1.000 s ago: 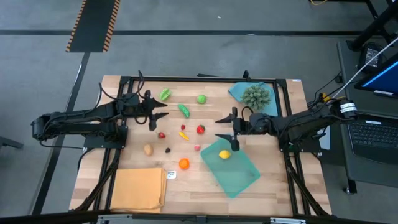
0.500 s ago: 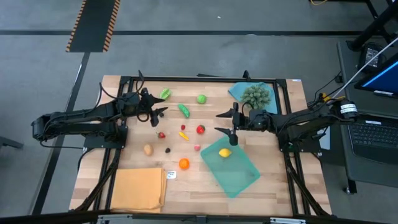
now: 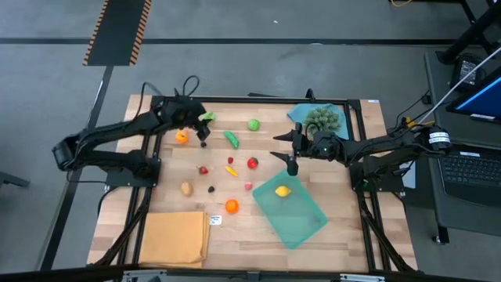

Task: Pick and placing Produce into tupperware
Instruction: Put the starfruit into the green bin

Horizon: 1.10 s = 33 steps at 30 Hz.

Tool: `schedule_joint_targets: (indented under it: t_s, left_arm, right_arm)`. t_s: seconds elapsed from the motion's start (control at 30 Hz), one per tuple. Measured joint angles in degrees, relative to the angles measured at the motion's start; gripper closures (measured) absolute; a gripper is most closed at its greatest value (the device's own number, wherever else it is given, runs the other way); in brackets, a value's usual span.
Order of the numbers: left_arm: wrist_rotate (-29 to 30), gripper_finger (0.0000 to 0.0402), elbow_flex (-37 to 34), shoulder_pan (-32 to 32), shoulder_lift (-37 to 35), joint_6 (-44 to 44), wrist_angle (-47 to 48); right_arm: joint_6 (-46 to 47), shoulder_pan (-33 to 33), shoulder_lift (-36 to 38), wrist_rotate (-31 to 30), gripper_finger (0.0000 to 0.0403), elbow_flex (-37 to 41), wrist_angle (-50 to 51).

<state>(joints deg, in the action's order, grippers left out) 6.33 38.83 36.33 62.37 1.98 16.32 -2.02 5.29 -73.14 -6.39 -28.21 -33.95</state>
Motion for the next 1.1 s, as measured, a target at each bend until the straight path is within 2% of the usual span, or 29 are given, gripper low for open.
schedule_joint_targets:
  t_s: [0.17, 0.3, 0.5, 0.87, 0.97, 1.1]
  left_arm:
    - [0.0, 0.0217, 8.5, 2.5, 7.2, 0.0, 9.9]
    - [-1.3, 0.0217, 12.4, 3.3, 11.7, 0.0, 13.3]
    - [-2.0, 0.0217, 13.0, 3.4, 14.6, 0.0, 13.4]
    - [-2.0, 0.0216, 13.0, 3.4, 14.6, -0.2, 13.6]
    - [-3.4, 0.0202, 13.0, 3.4, 14.6, -0.2, 13.7]
    - [-4.8, 0.0162, 13.0, 3.4, 14.6, -0.1, 13.7]
  right_arm:
    - [-0.2, 0.2, 0.0, 0.4, 0.0127, 0.0, 0.1]
    - [-2.2, 0.2, 0.0, 0.4, 0.0127, 0.0, 0.1]
    - [-2.5, 0.2, 0.0, 0.4, 0.0127, 0.0, 0.1]
    - [-1.1, 0.2, 0.0, 0.5, 0.0127, 0.0, 0.1]
    - [-1.1, 0.2, 0.0, 0.5, 0.0127, 0.0, 0.1]
    - [-1.1, 0.2, 0.0, 0.5, 0.0127, 0.0, 0.1]
